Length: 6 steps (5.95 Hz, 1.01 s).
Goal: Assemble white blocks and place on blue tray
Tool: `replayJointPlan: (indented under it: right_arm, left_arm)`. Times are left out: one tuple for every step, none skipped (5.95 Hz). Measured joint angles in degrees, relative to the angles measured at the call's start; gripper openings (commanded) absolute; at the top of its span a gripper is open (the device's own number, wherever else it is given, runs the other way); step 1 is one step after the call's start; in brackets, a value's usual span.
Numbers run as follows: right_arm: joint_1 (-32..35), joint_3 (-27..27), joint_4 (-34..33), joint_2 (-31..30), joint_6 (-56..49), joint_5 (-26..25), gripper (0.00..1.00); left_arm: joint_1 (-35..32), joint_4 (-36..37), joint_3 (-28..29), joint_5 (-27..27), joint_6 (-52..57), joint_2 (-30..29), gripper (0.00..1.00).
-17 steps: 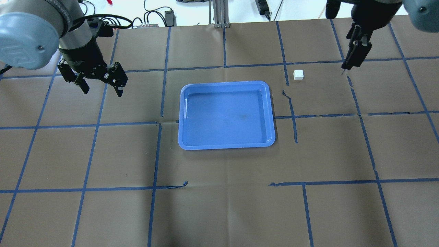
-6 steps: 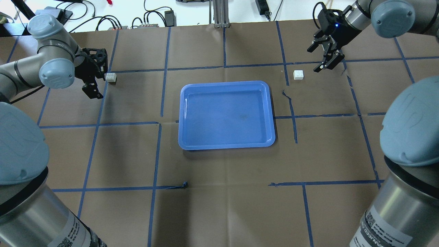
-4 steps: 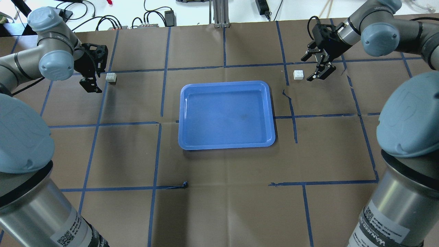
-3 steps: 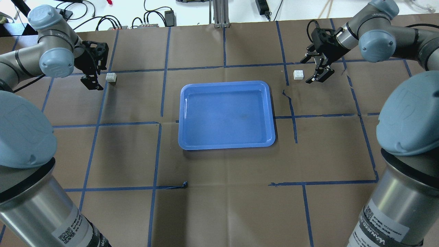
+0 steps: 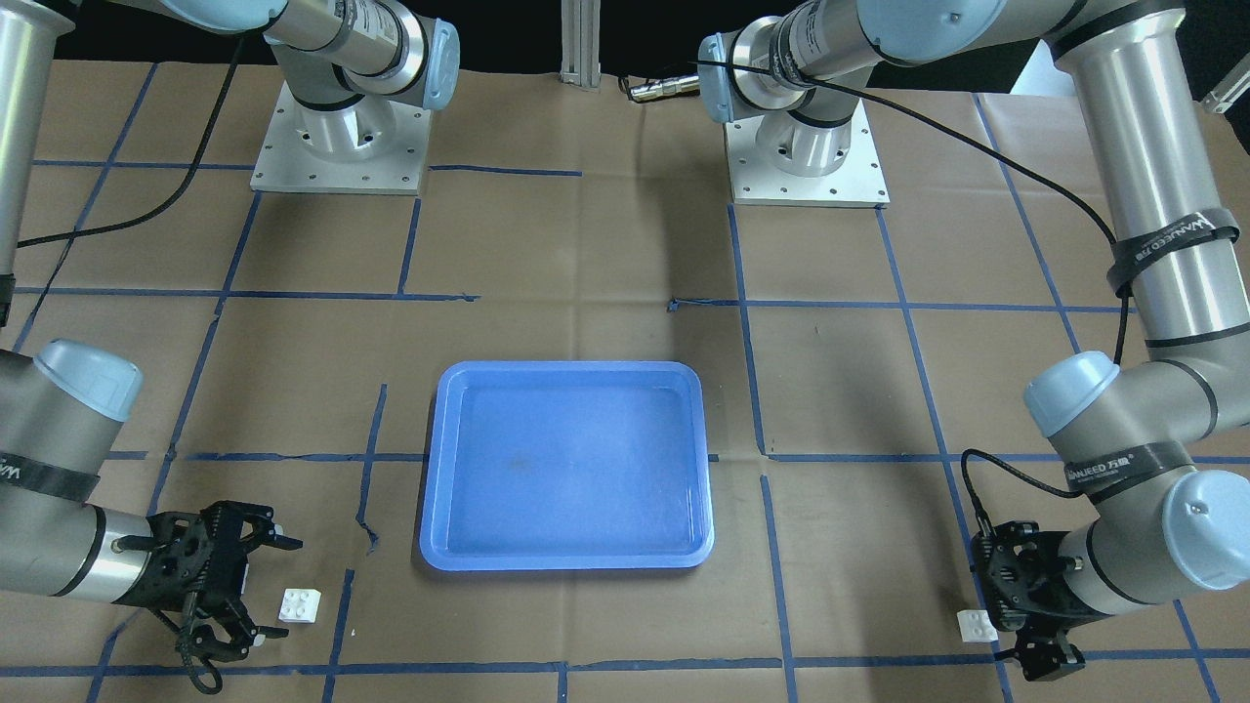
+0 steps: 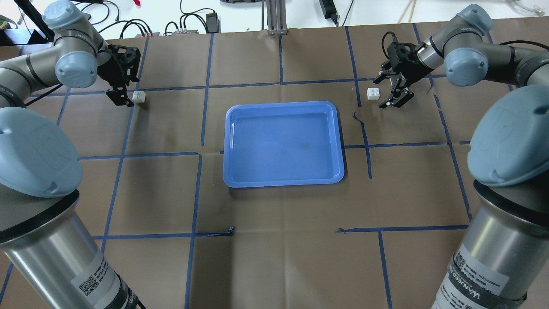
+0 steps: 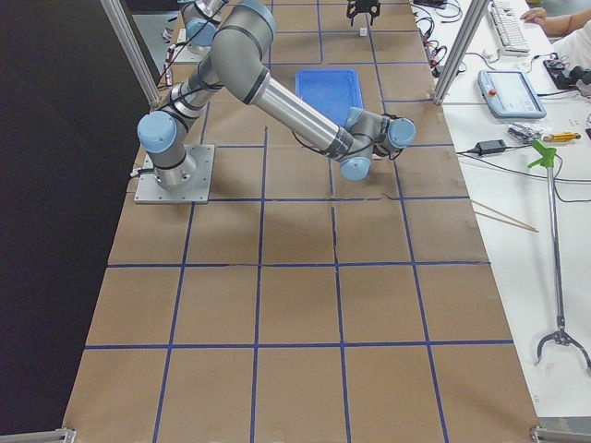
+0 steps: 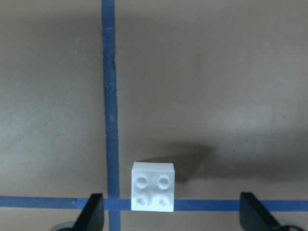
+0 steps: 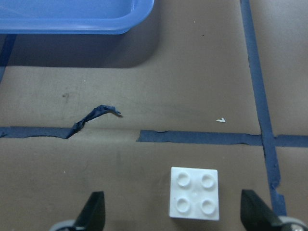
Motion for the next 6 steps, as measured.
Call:
replayJointPlan:
  right_arm:
    - [0.01, -0.01, -0.16, 0.26, 0.00, 0.09, 0.73]
    - [0.00, -0.02, -0.88, 0.37, -0.03, 0.13, 0.69]
    - [-0.02, -0.02, -1.85, 0.40, -0.07, 0.13, 0.63]
    - [-0.02, 0.01, -2.27, 0.40, -0.08, 0.14, 0.55]
    - [-0.02, 0.01, -2.43, 0.39, -0.09, 0.11, 0.42]
    - [-0.02, 0.01, -2.45, 0.38, -0.09, 0.07, 0.37]
  left_arm:
    - [-0.03, 0.01, 0.29, -0.01, 0.01, -0.95, 0.89]
    - [-0.03, -0.08, 0.30, -0.01, 0.01, -1.42, 0.47]
    - [-0.04, -0.20, 0.32, -0.01, 0.10, -1.66, 0.22]
    - [-0.04, -0.27, 0.30, -0.01, 0.24, -1.77, 0.05]
    - [-0.04, -0.35, 0.27, 0.01, 0.35, -1.75, 0.00]
    - [-0.07, -0.43, 0.32, 0.11, 0.94, -1.39, 0.00]
